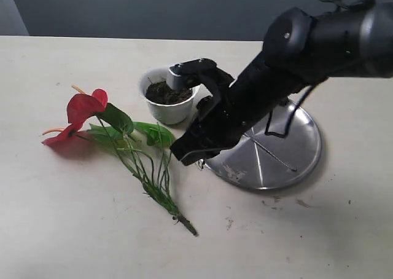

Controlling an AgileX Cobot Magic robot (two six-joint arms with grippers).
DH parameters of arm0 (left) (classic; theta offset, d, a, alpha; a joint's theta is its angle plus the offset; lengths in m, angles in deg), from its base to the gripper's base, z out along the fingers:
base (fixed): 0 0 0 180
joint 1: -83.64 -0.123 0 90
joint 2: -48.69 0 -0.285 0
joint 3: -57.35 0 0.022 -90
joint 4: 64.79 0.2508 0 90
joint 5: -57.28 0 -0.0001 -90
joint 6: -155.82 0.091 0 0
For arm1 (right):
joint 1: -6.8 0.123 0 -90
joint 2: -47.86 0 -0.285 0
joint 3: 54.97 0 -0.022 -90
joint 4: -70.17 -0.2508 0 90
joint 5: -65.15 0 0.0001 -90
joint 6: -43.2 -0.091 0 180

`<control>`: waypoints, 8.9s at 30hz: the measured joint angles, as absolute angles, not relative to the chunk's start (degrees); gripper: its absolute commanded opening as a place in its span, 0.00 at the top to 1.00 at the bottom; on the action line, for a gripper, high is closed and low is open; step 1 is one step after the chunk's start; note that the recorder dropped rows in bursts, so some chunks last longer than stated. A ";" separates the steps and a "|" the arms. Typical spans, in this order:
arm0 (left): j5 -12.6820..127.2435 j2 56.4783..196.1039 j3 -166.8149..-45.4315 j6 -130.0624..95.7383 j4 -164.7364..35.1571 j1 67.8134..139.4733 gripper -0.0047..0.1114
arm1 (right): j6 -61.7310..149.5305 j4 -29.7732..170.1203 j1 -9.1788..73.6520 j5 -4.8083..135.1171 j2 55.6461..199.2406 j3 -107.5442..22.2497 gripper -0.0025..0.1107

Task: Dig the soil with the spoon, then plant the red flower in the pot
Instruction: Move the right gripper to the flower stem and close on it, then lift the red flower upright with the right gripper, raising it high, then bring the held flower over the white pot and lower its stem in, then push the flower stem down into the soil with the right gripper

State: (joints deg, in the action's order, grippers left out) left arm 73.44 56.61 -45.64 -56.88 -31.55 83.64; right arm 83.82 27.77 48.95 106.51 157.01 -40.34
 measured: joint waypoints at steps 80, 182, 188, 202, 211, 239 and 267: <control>73.44 56.61 -45.64 -56.88 -31.55 83.64 0.96 | 99.11 7.98 58.15 88.51 169.56 -46.25 0.48; 73.44 56.61 -45.64 -56.88 -31.55 83.64 0.96 | 54.29 59.10 47.00 45.47 144.93 -38.87 0.98; 73.44 56.61 -45.64 -56.88 -31.55 83.64 0.96 | 43.67 66.66 47.09 30.12 142.68 -24.82 0.98; 73.44 56.61 -45.64 -56.88 -31.55 83.64 0.96 | 30.66 84.01 47.44 2.92 147.17 -18.11 0.98; 73.44 56.61 -45.64 -56.88 -31.55 83.64 0.96 | 29.07 79.17 47.44 -3.92 158.83 -19.64 0.98; 73.44 56.61 -45.64 -56.88 -31.55 83.64 0.96 | 26.74 77.55 48.54 -3.87 181.54 -41.16 0.98; 73.44 56.61 -45.64 -56.88 -31.55 83.64 0.96 | 24.11 81.08 48.68 -7.98 184.42 -37.25 0.98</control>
State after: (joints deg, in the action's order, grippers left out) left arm 73.44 56.61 -45.64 -56.88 -31.55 83.64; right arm 24.11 81.08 48.68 -7.98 184.42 -37.25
